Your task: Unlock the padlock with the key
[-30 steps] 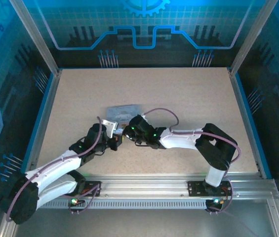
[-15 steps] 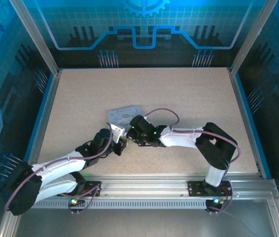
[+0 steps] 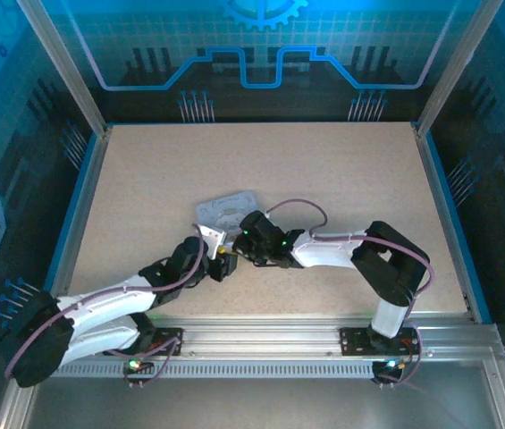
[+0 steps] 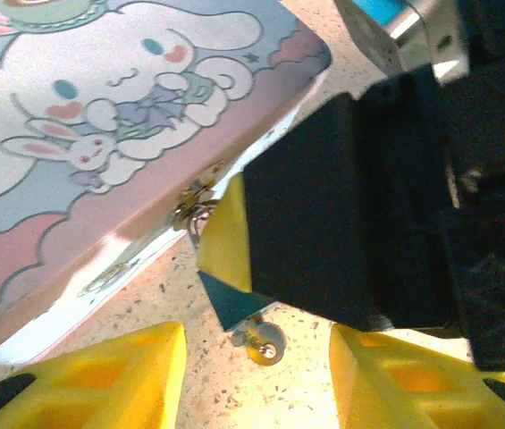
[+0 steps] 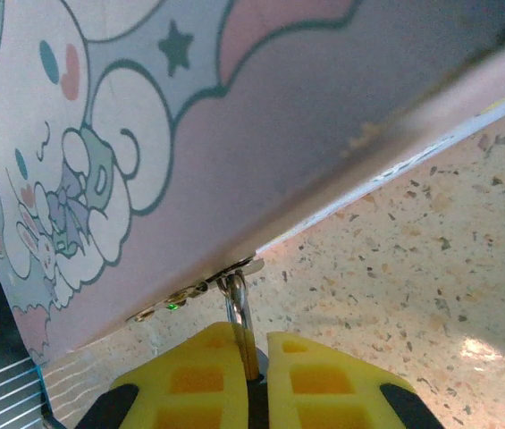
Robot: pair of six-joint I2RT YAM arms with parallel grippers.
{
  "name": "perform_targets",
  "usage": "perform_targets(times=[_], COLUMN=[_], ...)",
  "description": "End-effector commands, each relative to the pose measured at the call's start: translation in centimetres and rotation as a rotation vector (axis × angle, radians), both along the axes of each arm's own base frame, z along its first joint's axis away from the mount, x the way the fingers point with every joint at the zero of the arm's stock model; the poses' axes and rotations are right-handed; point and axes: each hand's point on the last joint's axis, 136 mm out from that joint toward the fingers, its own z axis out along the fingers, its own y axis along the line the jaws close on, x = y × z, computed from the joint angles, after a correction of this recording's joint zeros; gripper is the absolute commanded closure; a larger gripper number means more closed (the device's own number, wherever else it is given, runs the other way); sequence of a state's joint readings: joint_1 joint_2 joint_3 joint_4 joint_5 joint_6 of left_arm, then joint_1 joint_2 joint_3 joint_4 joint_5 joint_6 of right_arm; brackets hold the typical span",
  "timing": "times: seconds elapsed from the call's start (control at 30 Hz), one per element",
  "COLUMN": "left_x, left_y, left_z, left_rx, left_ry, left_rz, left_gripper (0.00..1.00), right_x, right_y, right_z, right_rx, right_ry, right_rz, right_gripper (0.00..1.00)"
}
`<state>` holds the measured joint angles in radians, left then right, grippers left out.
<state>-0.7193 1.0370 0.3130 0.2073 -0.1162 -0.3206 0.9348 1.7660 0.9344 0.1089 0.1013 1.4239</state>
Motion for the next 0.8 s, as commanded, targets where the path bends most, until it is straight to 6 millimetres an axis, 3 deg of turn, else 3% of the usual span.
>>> perform_targets(times=[0.0, 0.23, 0.4, 0.63, 0.77], left_x=[0.3, 0.3, 0.6, 0.7, 1.0], left_y=[0.8, 0.5, -0.5, -1.1, -0.9], left_z=[0.4, 0.7, 0.5, -1.1, -1.8], left_rx=[-0.185, -0.439, -0.606, -0.684, -0.713], left_ry=[0.114, 0.309, 0.399, 0.448, 0.456], left_rz=[0.124, 0.217, 0.246, 0.258, 0.279], left_gripper=[0.52, 0.57, 0.66, 0.7, 0.66], right_x=[0.7, 0.3, 0.5, 0.6, 0.5], right_y=[-0.9, -1.3, -1.1, -0.8, -1.0], right_z=[-0.1, -0.9, -0.8, -1.3, -1.4], right_rx=[0.028, 0.07, 0.133, 0.203, 0.199], right_ry=[-0.018, -0.003, -0.002, 0.028, 0.034], right_rz=[-0.06, -0.085, -0.11, -0.126, -0.124], right_gripper=[1.0, 1.0, 1.0, 1.0, 1.0])
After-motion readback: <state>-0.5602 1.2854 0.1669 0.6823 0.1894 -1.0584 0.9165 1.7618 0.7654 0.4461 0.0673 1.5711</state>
